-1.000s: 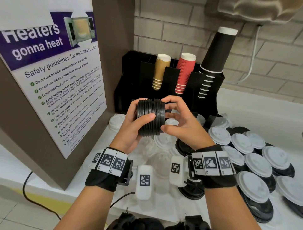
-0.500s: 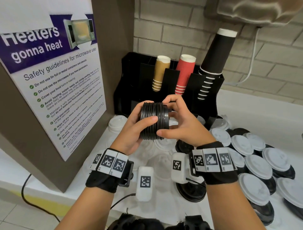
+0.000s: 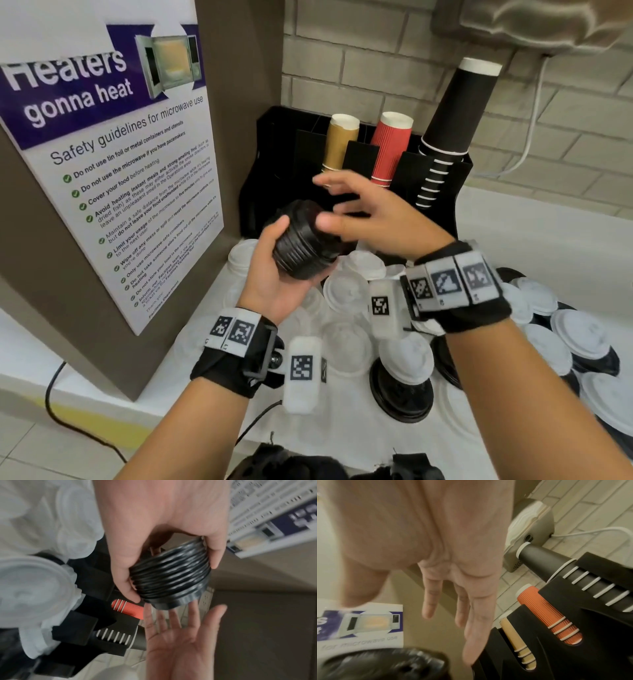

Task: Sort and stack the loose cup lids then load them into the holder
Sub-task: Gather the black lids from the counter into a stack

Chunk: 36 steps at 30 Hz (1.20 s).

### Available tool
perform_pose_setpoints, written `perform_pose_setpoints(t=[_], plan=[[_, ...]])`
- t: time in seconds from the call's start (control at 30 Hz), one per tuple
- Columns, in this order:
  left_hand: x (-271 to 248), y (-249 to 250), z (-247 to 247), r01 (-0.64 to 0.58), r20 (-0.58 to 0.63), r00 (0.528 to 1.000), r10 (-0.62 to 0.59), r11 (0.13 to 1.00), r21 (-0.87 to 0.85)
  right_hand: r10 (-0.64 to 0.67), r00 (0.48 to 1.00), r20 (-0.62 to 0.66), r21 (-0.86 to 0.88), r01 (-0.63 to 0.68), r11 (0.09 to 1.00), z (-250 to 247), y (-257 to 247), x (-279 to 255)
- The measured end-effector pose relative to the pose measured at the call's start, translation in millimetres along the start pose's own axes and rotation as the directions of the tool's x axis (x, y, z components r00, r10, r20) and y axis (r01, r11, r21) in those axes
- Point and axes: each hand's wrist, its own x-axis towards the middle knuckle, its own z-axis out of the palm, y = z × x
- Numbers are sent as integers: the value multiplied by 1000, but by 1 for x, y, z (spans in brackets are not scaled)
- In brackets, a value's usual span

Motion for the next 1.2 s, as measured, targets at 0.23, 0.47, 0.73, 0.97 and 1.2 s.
perform_pose_setpoints(t=[0.23,0.47,0.73,0.97,1.2], plan=[[1,16,-16,-47,-74,997,28,959,-278,382,902,201,-823,-56,565,8,36,28],[-2,29,-28,-80,-28,997,75,957,-279,505,828,243,-947,90,309,32,62,24],[1,39,-24,-133,-34,991,129,950,-284,275,949,156,-712,-86,697,10,42,54],[1,37,-22,-130,-72,991,115,953,-275,693,645,322,-936,108,335,34,71,63],[3,40,-22,-125,-81,991,108,961,-248,602,753,264,-964,213,157,33,86,55]])
